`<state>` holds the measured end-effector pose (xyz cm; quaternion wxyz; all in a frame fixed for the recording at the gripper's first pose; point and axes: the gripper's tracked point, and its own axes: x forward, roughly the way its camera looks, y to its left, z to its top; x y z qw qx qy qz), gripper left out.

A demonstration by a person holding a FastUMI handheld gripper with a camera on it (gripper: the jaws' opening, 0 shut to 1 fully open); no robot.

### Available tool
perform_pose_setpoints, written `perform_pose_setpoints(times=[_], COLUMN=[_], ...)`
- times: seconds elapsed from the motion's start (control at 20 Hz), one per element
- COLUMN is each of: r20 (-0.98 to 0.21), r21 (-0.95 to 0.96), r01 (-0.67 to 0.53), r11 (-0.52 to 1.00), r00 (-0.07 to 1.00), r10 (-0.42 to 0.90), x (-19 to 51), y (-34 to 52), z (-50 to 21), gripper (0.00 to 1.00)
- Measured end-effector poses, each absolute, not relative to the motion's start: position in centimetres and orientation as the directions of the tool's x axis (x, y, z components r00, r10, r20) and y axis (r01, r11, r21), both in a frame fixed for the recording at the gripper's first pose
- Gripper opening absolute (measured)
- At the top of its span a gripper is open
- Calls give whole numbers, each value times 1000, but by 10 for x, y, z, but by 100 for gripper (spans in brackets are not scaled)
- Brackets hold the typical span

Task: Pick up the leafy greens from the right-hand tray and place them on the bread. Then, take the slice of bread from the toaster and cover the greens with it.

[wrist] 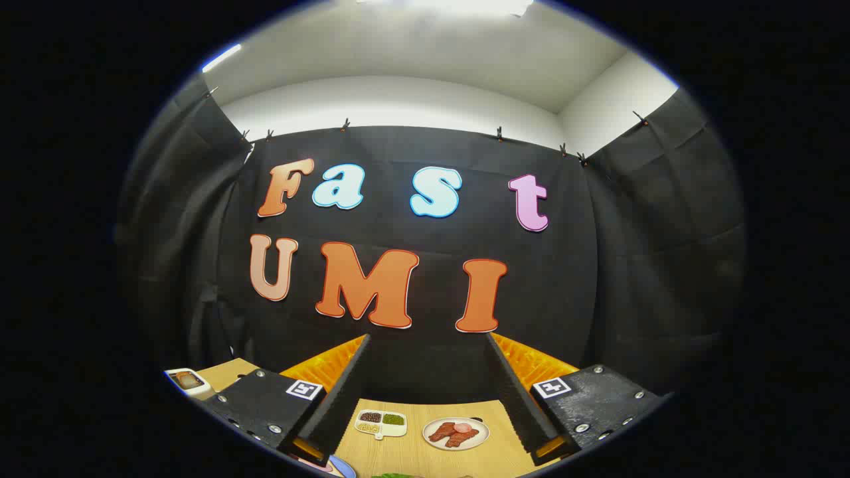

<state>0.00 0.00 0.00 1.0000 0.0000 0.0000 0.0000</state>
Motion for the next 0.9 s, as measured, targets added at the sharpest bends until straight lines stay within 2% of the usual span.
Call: perform_pose_setpoints(times=[0.9], r20=[-10], r21=[-1], r01=[27], r11=[1000], r00=[1000], r10=[-27], x=[-15], y=[-20], z=[-4], gripper=[99])
